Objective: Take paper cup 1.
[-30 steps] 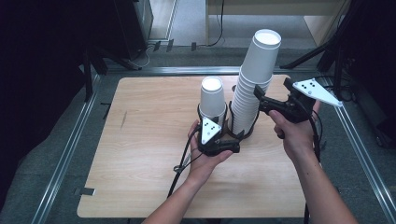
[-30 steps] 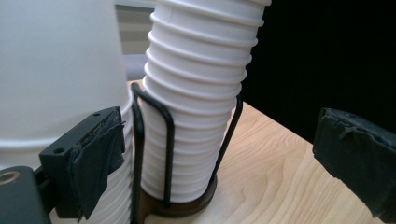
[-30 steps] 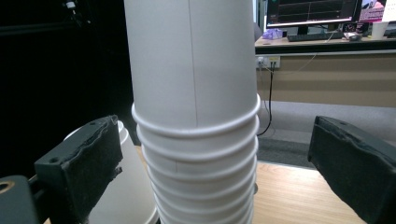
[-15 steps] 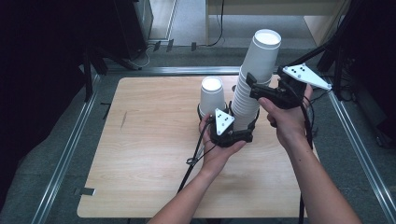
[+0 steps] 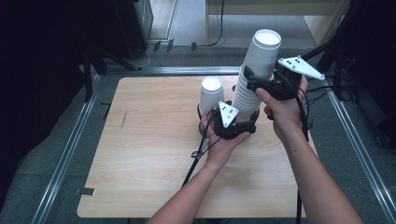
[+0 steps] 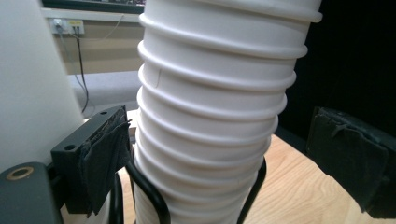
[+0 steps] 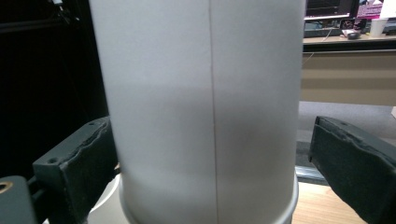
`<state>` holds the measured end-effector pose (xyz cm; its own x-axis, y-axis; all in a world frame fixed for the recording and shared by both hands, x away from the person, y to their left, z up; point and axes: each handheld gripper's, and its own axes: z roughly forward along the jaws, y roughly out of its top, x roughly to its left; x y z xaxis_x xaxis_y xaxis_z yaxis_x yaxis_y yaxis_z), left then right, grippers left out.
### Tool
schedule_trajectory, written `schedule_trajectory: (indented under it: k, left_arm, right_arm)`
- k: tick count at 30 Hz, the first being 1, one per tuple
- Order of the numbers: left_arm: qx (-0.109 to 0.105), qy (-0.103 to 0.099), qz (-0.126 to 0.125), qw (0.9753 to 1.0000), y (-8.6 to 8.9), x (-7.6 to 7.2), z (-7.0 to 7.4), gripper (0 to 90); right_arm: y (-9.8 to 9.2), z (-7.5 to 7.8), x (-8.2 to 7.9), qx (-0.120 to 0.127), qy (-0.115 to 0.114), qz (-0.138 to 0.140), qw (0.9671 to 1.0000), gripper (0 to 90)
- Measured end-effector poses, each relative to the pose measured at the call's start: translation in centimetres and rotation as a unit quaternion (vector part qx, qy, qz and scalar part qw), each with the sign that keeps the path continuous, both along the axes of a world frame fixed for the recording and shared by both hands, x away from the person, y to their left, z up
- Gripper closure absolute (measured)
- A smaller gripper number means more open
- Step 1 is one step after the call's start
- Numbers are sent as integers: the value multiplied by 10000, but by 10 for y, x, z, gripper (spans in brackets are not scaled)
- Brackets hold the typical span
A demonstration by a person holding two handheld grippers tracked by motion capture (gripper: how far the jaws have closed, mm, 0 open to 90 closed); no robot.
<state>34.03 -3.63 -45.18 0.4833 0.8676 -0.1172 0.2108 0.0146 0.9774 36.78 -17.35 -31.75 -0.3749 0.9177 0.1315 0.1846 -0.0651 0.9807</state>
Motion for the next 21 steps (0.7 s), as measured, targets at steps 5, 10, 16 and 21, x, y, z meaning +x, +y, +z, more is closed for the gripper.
schedule_trajectory:
  k: [5, 10, 16, 21]
  left_arm:
    - [24, 3, 10, 10000, -10, 6, 3, 61]
    - [152, -66, 277, 9995, -17, 11, 4, 53]
    - [252, -93, 379, 9989, -21, 12, 3, 38]
    - [286, -84, 450, 9985, -22, 13, 3, 61]
  right_arm:
    - [4, -2, 5, -35, 39, 89, 9999, 70]
    - [7, -2, 9, -2, 45, 67, 10000, 89]
    - [8, -3, 8, -82, -23, 38, 10000, 105]
    - [8, -2, 8, -114, -52, 3, 9999, 107]
